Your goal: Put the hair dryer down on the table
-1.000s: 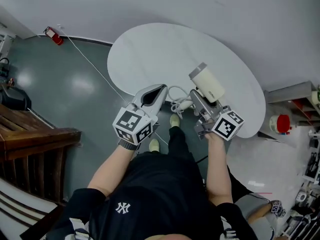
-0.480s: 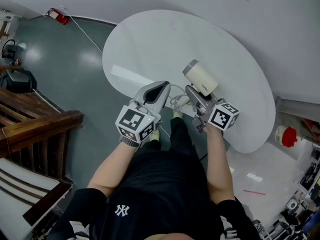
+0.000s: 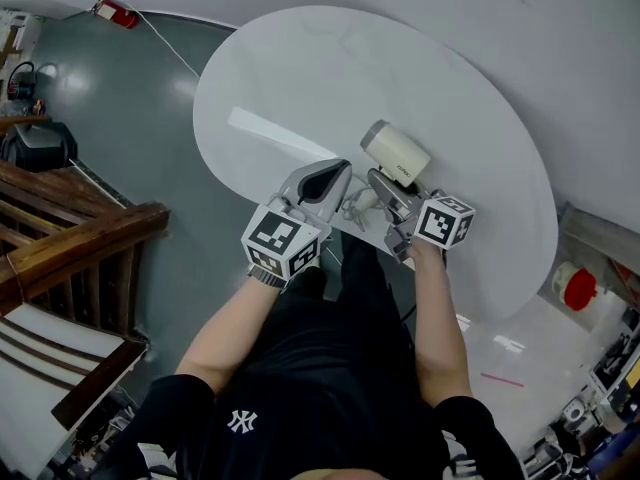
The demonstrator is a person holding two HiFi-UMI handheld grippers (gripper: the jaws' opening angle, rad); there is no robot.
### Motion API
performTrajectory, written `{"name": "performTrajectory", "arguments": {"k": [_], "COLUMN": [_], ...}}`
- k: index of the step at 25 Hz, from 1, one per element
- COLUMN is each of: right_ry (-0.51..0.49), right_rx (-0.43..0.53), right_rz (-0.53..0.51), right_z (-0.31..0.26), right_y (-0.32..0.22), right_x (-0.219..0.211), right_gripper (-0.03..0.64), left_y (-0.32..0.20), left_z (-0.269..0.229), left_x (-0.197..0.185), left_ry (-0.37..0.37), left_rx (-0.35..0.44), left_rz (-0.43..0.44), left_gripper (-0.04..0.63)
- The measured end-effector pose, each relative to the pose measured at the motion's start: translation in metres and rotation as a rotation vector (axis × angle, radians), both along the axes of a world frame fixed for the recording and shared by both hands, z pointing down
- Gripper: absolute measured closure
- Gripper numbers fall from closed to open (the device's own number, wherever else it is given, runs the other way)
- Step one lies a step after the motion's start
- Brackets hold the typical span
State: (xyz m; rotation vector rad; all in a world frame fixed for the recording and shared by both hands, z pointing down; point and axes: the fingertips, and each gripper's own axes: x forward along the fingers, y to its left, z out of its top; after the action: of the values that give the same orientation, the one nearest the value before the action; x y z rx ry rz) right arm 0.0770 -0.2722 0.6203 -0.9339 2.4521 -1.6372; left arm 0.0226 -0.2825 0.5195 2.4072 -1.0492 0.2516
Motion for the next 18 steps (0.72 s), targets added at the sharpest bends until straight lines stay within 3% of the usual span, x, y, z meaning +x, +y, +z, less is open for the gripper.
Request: {"name": "performTrajectory", "arguments": {"k": [7, 18], "right_ry": [-0.084, -0.155], "right_rx": [-0.083, -0.194], "right_rz": [-0.044, -0.116], "right_z": [0.031, 0.068], "right_y": [-0.019, -0.039], "right_x": [0.005, 0.008], "right_gripper": [0.400, 0.383], "left_y": [-0.022, -0.043], "left_z": [0.026, 0.041], "left_x": [0.003, 0.012], "left_ry": [0.007, -0.008], "left_rx": [-0.068, -0.102], "left_rz": [-0.033, -0.042], "left_gripper": [0.595, 0.595]}}
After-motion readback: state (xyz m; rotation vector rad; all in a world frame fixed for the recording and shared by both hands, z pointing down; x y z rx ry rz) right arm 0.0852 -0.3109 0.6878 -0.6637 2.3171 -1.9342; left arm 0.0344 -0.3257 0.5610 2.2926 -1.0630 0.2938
